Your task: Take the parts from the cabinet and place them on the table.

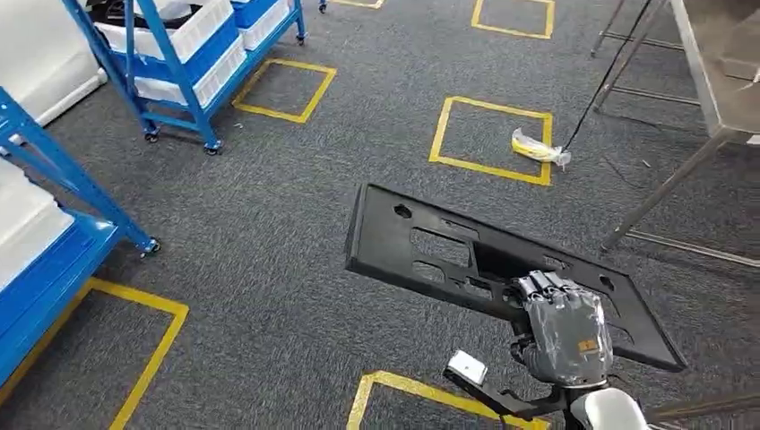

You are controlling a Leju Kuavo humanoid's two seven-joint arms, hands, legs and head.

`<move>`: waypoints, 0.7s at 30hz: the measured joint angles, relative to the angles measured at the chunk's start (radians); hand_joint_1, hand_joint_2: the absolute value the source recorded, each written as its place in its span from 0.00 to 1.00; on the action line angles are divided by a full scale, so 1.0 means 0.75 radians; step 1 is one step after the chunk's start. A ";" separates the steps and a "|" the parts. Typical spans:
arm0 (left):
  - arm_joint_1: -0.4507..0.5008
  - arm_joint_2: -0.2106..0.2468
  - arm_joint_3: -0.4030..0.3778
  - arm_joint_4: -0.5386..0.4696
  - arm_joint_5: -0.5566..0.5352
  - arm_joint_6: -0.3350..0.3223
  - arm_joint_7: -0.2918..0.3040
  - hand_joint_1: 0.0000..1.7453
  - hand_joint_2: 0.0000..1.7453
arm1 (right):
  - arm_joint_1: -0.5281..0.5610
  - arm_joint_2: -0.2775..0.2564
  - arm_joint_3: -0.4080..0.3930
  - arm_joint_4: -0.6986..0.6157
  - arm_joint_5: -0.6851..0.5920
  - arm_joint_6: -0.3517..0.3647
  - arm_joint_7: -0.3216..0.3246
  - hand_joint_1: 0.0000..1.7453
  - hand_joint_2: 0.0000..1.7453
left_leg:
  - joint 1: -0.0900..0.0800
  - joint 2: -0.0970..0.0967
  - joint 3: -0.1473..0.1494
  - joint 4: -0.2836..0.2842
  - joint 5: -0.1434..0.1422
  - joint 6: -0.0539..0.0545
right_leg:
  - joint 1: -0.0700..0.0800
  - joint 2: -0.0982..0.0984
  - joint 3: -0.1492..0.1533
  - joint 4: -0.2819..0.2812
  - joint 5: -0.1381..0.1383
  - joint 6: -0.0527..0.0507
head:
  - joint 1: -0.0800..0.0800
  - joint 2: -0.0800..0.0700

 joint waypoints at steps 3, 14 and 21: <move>0.000 0.000 -0.010 -0.005 -0.018 0.003 -0.016 0.00 0.00 | -0.030 -0.178 -0.004 0.000 0.001 0.017 0.182 1.00 1.00 | 0.004 0.059 0.006 -0.030 0.022 0.040 | 0.004 -0.114 -0.032 0.061 -0.040 0.012 | 0.003 0.000; 0.006 -0.001 -0.040 -0.005 -0.062 0.002 -0.045 0.00 0.00 | 0.236 -0.245 -0.361 -0.053 0.001 -0.058 -0.013 1.00 1.00 | -0.023 0.229 0.027 -0.025 -0.007 0.020 | 0.031 -0.262 0.032 -0.010 -0.018 -0.013 | 0.001 0.000; -0.034 -0.001 -0.014 0.021 -0.004 0.022 -0.059 0.00 0.00 | 0.354 -0.188 -0.681 -0.111 -0.014 -0.109 -0.308 1.00 1.00 | -0.007 0.094 -0.106 0.316 -0.216 -0.011 | 0.021 -0.162 0.023 -0.025 0.002 -0.054 | 0.001 0.000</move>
